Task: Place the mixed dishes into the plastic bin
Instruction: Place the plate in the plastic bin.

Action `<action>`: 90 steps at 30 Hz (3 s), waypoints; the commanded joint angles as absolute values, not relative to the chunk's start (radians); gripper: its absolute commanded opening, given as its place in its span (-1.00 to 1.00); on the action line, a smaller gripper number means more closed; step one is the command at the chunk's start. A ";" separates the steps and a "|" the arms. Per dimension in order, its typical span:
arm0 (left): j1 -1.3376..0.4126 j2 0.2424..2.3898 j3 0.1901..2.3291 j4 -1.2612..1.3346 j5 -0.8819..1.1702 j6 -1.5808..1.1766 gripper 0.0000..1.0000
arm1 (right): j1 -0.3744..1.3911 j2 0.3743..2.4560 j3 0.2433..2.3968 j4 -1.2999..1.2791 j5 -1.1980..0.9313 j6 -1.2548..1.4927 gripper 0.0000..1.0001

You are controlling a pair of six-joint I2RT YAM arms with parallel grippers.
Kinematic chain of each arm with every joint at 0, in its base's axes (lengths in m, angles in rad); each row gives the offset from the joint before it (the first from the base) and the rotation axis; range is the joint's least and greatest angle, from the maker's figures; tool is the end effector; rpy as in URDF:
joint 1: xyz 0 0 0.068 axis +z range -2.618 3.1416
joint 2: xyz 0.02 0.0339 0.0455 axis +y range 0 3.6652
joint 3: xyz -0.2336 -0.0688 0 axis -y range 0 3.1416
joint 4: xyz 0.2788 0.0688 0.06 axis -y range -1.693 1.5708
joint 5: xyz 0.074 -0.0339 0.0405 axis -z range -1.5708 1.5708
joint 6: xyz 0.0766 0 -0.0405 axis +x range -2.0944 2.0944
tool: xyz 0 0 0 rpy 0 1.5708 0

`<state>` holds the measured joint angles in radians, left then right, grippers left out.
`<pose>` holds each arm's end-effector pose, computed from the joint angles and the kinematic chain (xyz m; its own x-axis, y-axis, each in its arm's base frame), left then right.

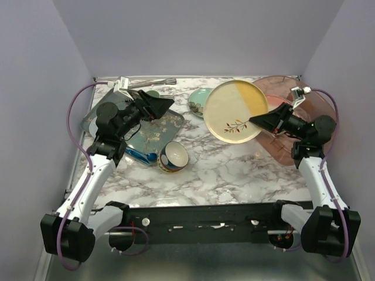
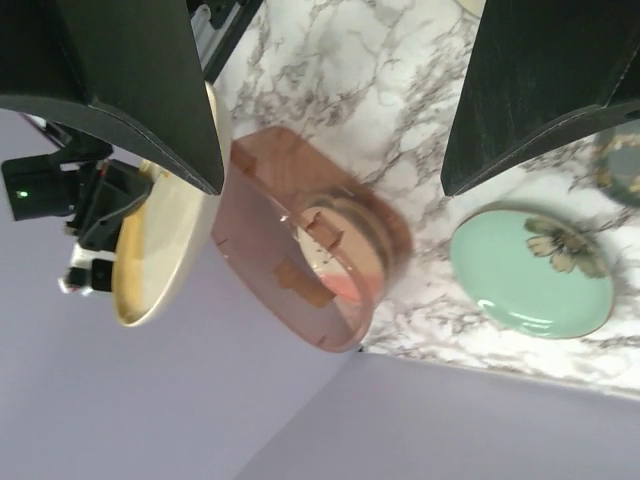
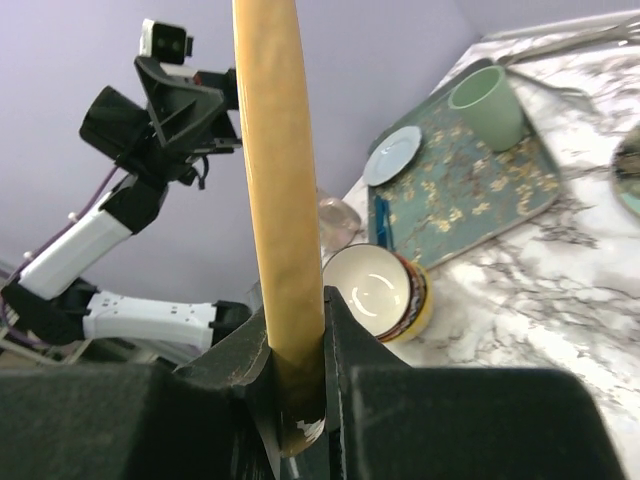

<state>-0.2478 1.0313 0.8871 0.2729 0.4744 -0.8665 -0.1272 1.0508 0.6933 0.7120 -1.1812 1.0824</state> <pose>0.3070 -0.1138 0.3515 -0.4204 -0.5929 -0.6868 0.5205 0.4625 -0.7178 0.2895 0.0344 0.3107 -0.5558 0.4092 -0.7236 -0.6852 0.2673 0.6775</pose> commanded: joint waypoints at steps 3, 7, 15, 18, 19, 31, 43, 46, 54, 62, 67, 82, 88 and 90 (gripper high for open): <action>-0.212 1.011 0.965 -0.066 0.457 -0.625 0.97 | -0.287 1.038 0.712 0.798 -1.239 1.086 -1.00; -0.212 0.971 0.939 -0.138 0.410 -0.526 0.97 | -0.362 1.048 0.715 0.799 -1.247 1.080 -1.00; -0.212 0.908 0.862 -0.160 0.342 -0.445 0.97 | -0.471 1.087 0.712 0.795 -1.236 1.060 -1.00; -0.213 0.901 0.870 -0.195 0.351 -0.425 0.97 | -0.515 1.104 0.712 0.788 -1.227 1.046 -0.99; -0.212 0.897 0.870 -0.204 0.348 -0.419 0.97 | -0.525 1.115 0.713 0.785 -1.224 1.042 -0.99; -0.212 0.873 0.861 -0.206 0.370 -0.417 0.97 | -0.607 1.173 0.747 0.634 -1.161 0.874 -0.99; -0.212 0.828 0.845 -0.212 0.341 -0.407 0.97 | -0.627 1.264 0.816 0.506 -1.094 0.778 -0.99; -0.210 0.830 0.848 -0.213 0.342 -0.405 0.97 | -0.634 1.281 0.825 0.477 -1.069 0.756 -0.99; -0.209 0.824 0.847 -0.213 0.347 -0.407 0.97 | -0.658 1.383 0.879 0.440 -1.003 0.762 -0.99; -0.209 0.822 0.845 -0.209 0.351 -0.408 0.97 | -0.660 1.531 0.968 0.364 -0.951 0.724 -0.99; -0.207 0.824 0.847 -0.210 0.353 -0.410 0.97 | -0.658 1.607 1.014 0.327 -0.936 0.693 -0.98; -0.203 0.825 0.845 -0.207 0.357 -0.411 0.97 | -0.600 1.741 1.114 0.175 -0.905 0.595 -0.87; -0.202 0.825 0.844 -0.207 0.359 -0.411 0.97 | -0.580 1.749 1.120 0.144 -0.887 0.574 -0.81; -0.202 0.825 0.844 -0.207 0.357 -0.411 0.97 | -0.574 1.752 1.121 0.137 -0.879 0.568 -0.79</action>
<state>-0.2092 0.8391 0.8551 -0.2123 0.3630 -0.4225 -0.5838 1.7565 1.0622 0.1097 -0.8612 0.5808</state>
